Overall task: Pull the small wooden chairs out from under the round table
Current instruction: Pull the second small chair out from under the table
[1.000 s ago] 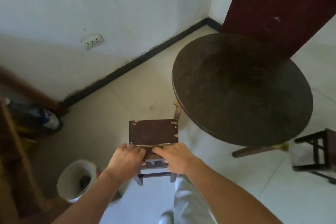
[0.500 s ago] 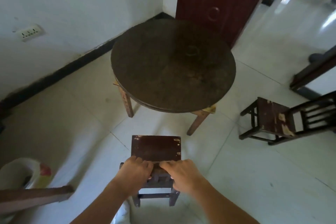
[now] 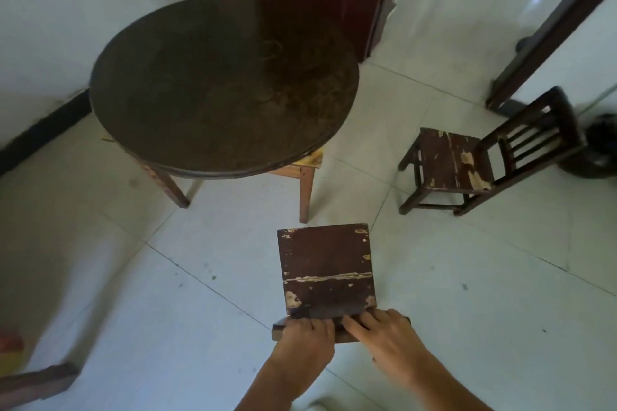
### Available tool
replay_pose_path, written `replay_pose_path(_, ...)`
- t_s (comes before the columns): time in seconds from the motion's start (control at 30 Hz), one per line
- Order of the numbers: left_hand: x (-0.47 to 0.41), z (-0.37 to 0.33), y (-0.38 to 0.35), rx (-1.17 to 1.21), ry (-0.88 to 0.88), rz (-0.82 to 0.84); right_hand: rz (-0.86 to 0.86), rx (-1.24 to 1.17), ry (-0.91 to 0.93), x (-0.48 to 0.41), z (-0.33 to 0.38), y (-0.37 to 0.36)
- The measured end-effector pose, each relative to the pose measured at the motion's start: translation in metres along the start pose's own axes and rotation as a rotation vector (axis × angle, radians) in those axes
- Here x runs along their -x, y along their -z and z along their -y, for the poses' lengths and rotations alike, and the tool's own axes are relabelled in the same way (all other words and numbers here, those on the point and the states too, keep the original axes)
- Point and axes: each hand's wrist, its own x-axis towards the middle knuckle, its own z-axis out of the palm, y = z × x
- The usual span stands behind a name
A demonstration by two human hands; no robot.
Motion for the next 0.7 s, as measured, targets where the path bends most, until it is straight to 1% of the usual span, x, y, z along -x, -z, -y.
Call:
replay_pose_path(0.13,-0.013,-0.024,-0.002,0.082,-0.097,0.099,0.022,-0.006,0.026,0.016,-0.017,-0.022)
replay_pose_path(0.23,-0.013,-0.036,0.007,0.068,-0.098,0.069,-0.02,-0.015,0.022,0.033,-0.019,-0.036)
replay_pose_path(0.27,-0.015,-0.042,0.001,0.047,-0.117,0.118,-0.041,-0.027,0.011,0.037,-0.018,-0.041)
replay_pose_path(0.3,-0.015,-0.043,-0.004,0.008,-0.121,0.127,-0.067,-0.035,-0.007,0.041,-0.016,-0.046)
replay_pose_path(0.33,-0.017,-0.045,-0.011,0.044,-0.12,0.179,-0.09,-0.043,-0.026,0.043,-0.014,-0.05)
replay_pose_path(0.4,-0.019,-0.051,-0.021,0.096,-0.134,0.176,-0.118,-0.036,-0.05,0.047,-0.011,-0.061)
replay_pose_path(0.43,-0.018,-0.052,-0.021,0.11,-0.128,0.201,-0.122,-0.03,-0.058,0.048,-0.01,-0.066)
replay_pose_path(0.5,-0.014,-0.053,-0.017,0.153,-0.113,0.129,-0.114,-0.029,-0.083,0.05,-0.009,-0.069)
replay_pose_path(0.53,-0.015,-0.056,-0.018,0.173,-0.095,0.038,-0.111,-0.052,-0.116,0.051,-0.008,-0.068)
replay_pose_path(0.57,-0.014,-0.056,-0.021,0.188,-0.079,-0.007,-0.104,-0.09,-0.161,0.051,-0.007,-0.065)
replay_pose_path(0.67,-0.006,-0.052,-0.029,0.286,-0.01,0.014,-0.051,-0.171,-0.324,0.058,0.002,-0.053)
replay_pose_path(0.7,0.0,-0.048,-0.032,0.29,-0.011,-0.011,-0.028,-0.198,-0.363,0.062,0.008,-0.05)
